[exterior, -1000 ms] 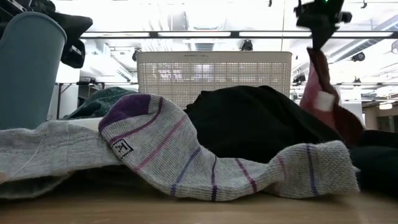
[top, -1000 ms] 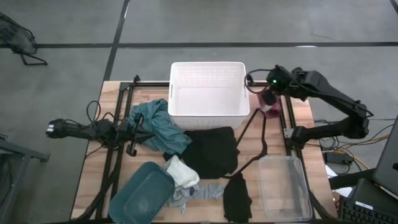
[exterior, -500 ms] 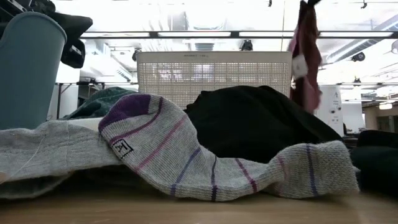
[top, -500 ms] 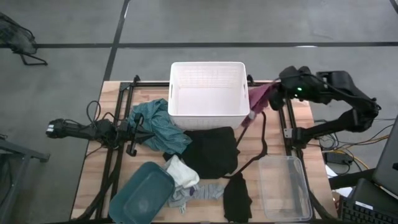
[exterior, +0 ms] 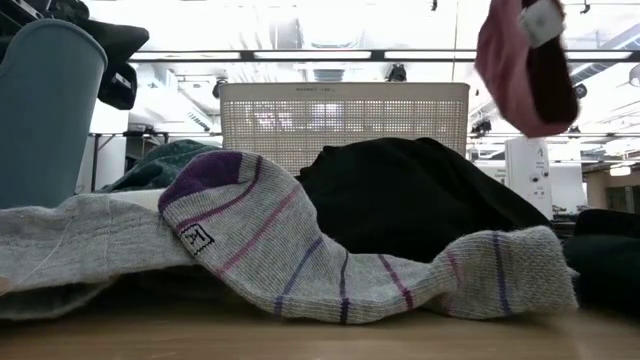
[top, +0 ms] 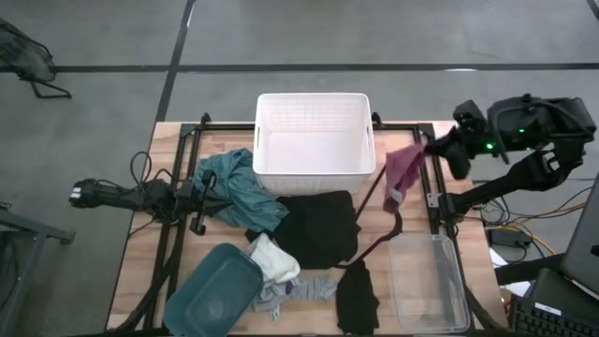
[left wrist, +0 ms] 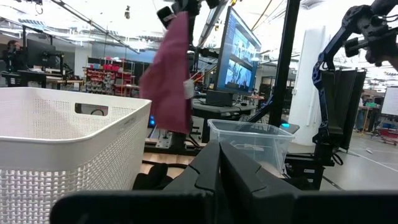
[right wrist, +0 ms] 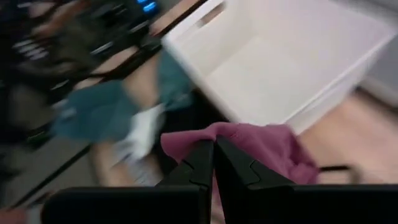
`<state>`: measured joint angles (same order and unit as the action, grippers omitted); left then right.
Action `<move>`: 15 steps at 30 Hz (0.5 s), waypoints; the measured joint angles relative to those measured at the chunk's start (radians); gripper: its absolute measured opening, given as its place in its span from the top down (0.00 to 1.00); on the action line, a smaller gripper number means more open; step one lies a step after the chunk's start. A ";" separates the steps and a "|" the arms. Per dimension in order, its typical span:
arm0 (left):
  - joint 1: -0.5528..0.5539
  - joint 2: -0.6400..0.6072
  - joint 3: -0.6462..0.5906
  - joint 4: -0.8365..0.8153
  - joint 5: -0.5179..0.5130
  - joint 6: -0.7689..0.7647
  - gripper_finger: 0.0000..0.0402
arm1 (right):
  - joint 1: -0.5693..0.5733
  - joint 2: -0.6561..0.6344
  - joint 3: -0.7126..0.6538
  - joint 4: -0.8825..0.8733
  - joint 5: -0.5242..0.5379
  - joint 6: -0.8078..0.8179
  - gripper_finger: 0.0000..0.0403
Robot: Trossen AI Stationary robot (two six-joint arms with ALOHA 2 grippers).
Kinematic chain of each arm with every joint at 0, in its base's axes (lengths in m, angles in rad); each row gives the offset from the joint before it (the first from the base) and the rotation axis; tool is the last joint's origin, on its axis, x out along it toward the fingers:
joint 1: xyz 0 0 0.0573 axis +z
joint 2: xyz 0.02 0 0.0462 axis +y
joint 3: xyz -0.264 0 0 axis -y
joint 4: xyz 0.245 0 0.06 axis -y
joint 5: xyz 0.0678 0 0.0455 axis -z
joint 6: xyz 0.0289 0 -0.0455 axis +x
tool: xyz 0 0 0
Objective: Pick & Place Cloths
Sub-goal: Put the red underwear into the transparent bin
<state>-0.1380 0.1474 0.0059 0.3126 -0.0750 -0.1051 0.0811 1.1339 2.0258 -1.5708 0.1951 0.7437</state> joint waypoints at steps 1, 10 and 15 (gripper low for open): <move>0.000 0.000 0.000 0.000 0.000 0.000 0.96 | 0.009 0.000 0.000 -0.001 -0.030 0.030 0.98; 0.000 0.000 0.000 0.000 0.000 0.000 0.96 | 0.128 0.036 -0.036 -0.001 -0.271 0.348 0.98; 0.000 0.000 0.000 0.000 0.000 0.000 0.96 | 0.231 0.071 -0.045 -0.001 -0.279 0.525 0.98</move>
<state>-0.1383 0.1474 0.0059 0.3126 -0.0752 -0.1051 0.3125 1.2050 1.9804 -1.5715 -0.0837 1.2686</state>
